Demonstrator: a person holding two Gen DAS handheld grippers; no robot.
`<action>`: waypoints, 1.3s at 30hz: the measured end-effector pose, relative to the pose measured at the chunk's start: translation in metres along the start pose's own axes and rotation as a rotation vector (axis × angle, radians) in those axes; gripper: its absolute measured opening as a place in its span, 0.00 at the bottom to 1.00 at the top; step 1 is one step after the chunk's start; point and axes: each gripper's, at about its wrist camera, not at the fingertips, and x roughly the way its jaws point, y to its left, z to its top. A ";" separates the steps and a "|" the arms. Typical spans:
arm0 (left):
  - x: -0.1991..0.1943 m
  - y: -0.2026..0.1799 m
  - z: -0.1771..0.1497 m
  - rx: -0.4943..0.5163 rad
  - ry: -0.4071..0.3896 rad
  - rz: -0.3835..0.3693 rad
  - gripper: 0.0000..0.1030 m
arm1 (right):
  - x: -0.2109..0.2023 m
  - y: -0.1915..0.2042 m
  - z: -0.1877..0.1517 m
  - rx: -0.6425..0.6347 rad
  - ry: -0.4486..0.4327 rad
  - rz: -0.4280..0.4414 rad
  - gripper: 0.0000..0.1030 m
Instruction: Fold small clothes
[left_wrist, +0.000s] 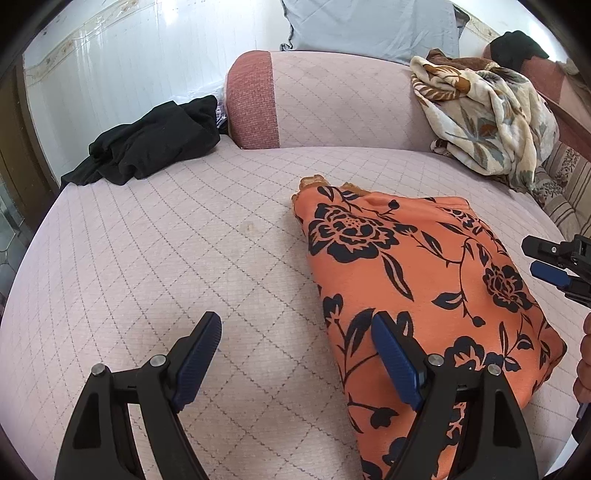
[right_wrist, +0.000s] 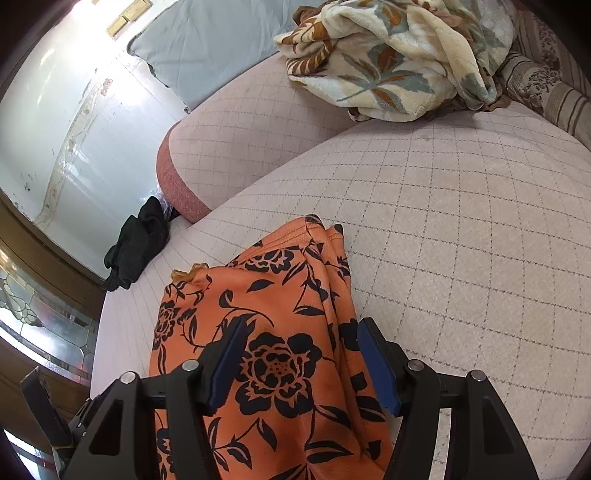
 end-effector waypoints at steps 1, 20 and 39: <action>0.000 0.000 0.000 0.000 0.000 0.000 0.81 | 0.000 0.000 0.000 -0.002 0.001 -0.001 0.65; 0.006 0.002 0.000 0.004 0.009 -0.004 0.81 | 0.008 -0.011 0.001 -0.006 0.022 -0.025 0.65; 0.008 0.004 -0.001 0.005 0.014 -0.001 0.83 | 0.015 -0.006 -0.002 -0.049 0.056 0.004 0.65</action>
